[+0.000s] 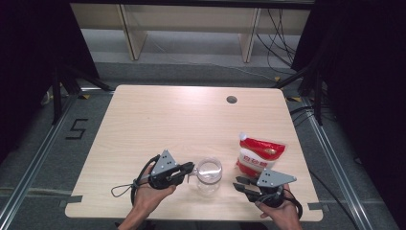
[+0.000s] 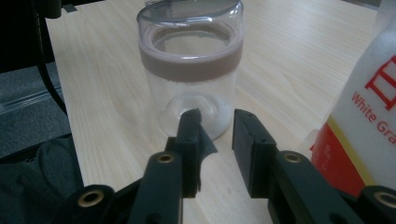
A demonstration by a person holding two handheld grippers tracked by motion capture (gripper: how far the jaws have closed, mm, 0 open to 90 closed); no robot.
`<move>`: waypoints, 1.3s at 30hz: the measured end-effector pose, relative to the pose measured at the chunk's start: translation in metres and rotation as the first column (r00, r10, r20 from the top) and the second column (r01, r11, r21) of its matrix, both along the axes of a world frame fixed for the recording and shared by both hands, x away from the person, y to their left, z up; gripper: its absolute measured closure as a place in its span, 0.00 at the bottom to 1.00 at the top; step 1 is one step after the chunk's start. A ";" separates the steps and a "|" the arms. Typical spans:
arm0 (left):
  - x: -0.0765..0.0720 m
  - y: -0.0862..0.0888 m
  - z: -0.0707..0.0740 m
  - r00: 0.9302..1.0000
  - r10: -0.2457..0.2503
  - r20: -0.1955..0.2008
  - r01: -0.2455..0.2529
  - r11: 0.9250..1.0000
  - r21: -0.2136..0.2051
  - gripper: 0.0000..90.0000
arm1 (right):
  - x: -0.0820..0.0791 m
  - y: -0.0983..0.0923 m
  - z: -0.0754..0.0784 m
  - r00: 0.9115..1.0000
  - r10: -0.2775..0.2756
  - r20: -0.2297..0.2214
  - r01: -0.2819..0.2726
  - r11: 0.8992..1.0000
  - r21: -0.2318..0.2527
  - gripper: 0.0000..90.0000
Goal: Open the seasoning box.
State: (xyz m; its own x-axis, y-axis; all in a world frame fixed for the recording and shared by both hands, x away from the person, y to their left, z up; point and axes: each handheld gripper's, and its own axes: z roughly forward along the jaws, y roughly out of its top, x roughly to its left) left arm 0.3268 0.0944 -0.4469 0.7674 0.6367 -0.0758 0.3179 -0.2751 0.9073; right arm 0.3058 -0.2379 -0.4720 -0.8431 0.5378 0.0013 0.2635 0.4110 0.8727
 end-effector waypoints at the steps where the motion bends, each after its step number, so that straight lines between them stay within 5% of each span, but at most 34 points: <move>1: 0.000 0.000 0.000 1.000 0.005 -0.002 -0.005 1.000 -0.004 0.94 | 0.000 0.001 0.000 1.000 -0.003 -0.006 0.003 1.000 0.001 0.83; 39: -0.001 0.004 -0.006 1.000 0.002 0.005 -0.002 0.999 -0.038 0.95 | 0.012 0.030 0.012 0.998 0.043 0.055 -0.045 0.998 0.039 0.95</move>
